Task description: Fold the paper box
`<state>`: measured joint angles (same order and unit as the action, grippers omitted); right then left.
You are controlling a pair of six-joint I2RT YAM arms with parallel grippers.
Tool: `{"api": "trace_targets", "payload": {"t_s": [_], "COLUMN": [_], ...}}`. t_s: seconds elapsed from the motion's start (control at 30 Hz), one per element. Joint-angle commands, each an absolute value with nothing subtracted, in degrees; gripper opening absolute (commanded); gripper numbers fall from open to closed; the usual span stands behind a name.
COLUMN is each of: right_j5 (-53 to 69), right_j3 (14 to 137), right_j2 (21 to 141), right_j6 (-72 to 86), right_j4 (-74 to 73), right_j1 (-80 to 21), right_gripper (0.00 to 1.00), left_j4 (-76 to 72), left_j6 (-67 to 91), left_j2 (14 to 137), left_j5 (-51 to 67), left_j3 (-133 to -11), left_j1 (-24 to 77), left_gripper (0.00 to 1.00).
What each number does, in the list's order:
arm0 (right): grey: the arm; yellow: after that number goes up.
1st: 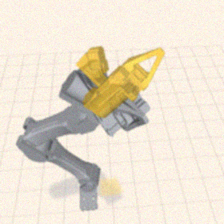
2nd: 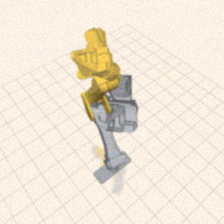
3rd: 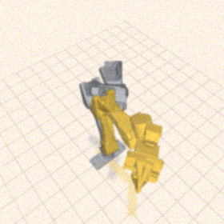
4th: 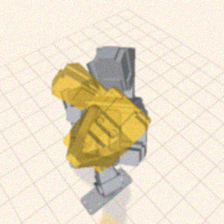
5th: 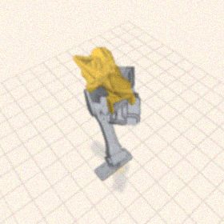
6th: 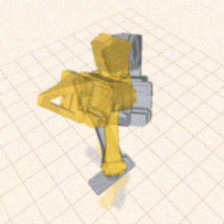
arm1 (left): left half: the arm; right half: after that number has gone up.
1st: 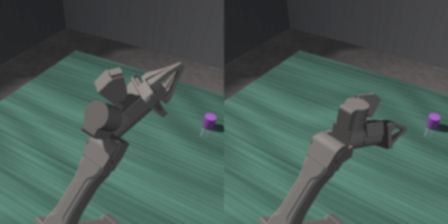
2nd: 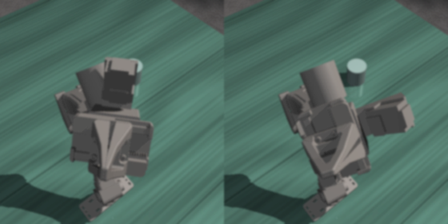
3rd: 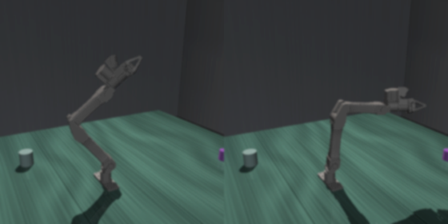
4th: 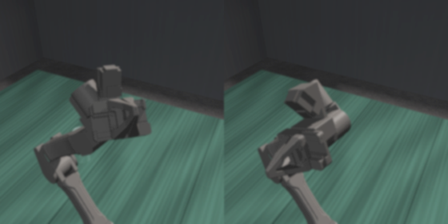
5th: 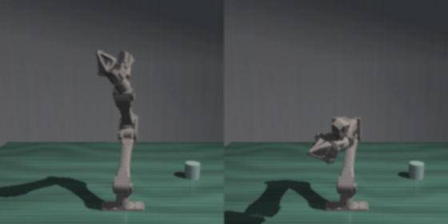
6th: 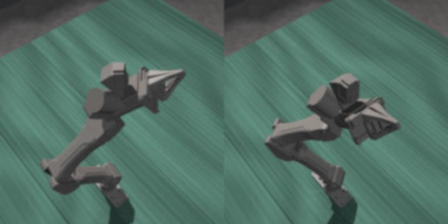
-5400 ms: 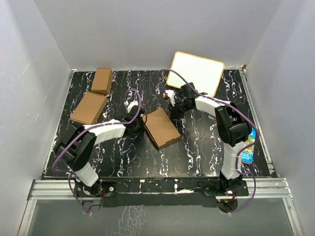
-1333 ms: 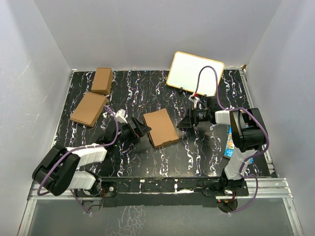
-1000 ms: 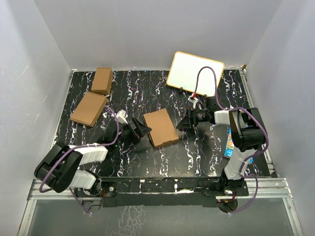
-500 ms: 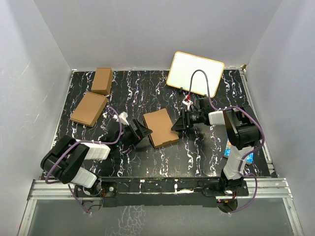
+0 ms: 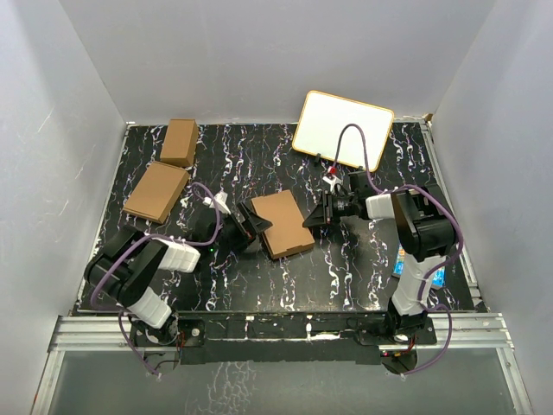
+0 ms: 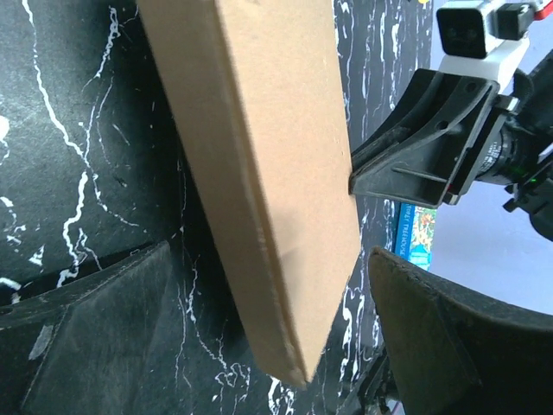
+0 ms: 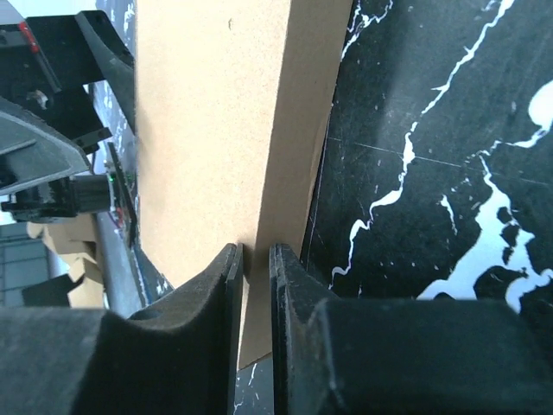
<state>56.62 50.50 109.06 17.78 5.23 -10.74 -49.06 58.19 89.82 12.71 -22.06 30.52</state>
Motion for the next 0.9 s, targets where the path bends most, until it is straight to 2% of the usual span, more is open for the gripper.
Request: {"api": "trace_targets", "payload": {"t_s": [0.0, 0.23, 0.33, 0.4, 0.5, 0.63, 0.77, 0.87], "right_j5": [53.5, 54.2, 54.6, 54.8, 55.5, 58.4, 60.8, 61.7], "right_j3": [51.4, 51.8, 52.0, 52.3, 52.7, 53.5, 54.4, 55.0], "right_j2": [112.5, 113.9, 114.2, 114.0, 113.2, 110.9, 107.8, 104.6], "right_j6": [17.7, 17.6, 17.5, 17.0, 15.8, 14.0, 12.0, 9.8], "right_j4": [5.2, 4.5, 4.3, 3.9, 3.4, 3.1, 2.3, 0.7], "right_j1": [-8.3, -8.2, -8.2, -8.2, -8.1, -7.7, -6.4, -4.4], "right_gripper": [0.16, 0.15, 0.15, 0.15, 0.18, 0.28, 0.42, 0.48], "left_j4": [-49.1, -54.9, -55.4, -55.3, -54.1, -44.4, -33.2, -22.0], "left_j6": [60.3, 63.5, 64.1, 64.2, 63.4, 58.2, 52.4, 47.2], "left_j2": [93.1, 97.3, 99.1, 100.2, 99.8, 95.1, 86.7, 81.4], "left_j5": [14.0, 14.4, 13.9, 13.7, 12.6, 9.7, 5.0, 2.4], "left_j3": [-22.2, -23.3, -25.1, -26.5, -27.3, -29.3, -31.1, -34.3], "left_j1": [30.3, 31.6, 32.2, 32.5, 32.6, 32.5, 32.4, 31.5], "left_gripper": [0.96, 0.96, 0.91, 0.81, 0.58, 0.34, 0.23, 0.20]}}
